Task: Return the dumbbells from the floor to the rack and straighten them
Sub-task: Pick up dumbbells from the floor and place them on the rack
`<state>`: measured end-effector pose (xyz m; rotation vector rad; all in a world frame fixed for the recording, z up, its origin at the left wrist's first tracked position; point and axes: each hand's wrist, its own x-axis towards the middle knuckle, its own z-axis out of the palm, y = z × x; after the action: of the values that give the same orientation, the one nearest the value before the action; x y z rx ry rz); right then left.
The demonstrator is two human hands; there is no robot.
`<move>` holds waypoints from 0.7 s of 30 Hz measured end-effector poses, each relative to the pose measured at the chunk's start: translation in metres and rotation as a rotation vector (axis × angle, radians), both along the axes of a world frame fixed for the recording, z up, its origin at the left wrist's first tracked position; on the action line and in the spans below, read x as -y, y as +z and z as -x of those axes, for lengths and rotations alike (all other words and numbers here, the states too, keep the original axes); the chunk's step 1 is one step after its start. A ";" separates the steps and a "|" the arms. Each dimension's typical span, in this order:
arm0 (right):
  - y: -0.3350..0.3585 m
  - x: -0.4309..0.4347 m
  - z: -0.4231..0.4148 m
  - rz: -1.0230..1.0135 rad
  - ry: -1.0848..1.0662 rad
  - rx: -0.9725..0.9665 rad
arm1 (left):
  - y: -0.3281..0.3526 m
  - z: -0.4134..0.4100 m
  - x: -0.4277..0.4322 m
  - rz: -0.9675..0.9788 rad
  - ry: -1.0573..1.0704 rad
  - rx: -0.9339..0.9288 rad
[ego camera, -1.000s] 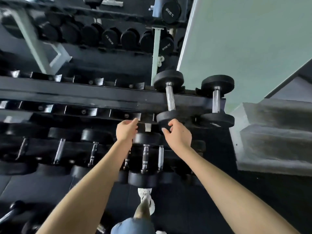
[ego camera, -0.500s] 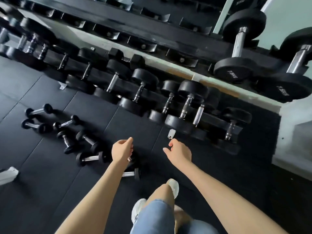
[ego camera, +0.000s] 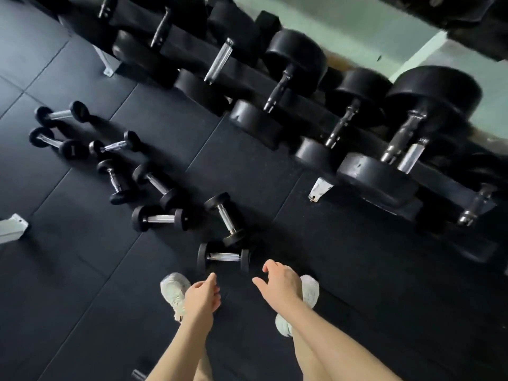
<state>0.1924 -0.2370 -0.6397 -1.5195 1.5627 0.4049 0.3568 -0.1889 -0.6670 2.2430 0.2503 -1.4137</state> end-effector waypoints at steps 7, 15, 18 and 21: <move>-0.157 -0.018 -0.074 -0.046 0.077 -0.041 | -0.161 -0.049 -0.014 -0.105 0.062 -0.223; -0.332 -0.013 -0.115 -0.039 0.402 -0.064 | -0.330 -0.062 -0.013 -0.166 0.316 -0.295; -0.387 -0.003 -0.123 -0.008 0.556 -0.057 | -0.382 -0.063 -0.010 -0.121 0.453 -0.318; -0.426 0.007 -0.125 -0.025 0.674 -0.073 | -0.421 -0.061 -0.008 -0.044 0.538 -0.343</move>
<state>0.3178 -0.2440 -1.0656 -2.0080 1.0506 0.8575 0.4180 -0.1809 -1.0875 1.7562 0.9272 -1.4741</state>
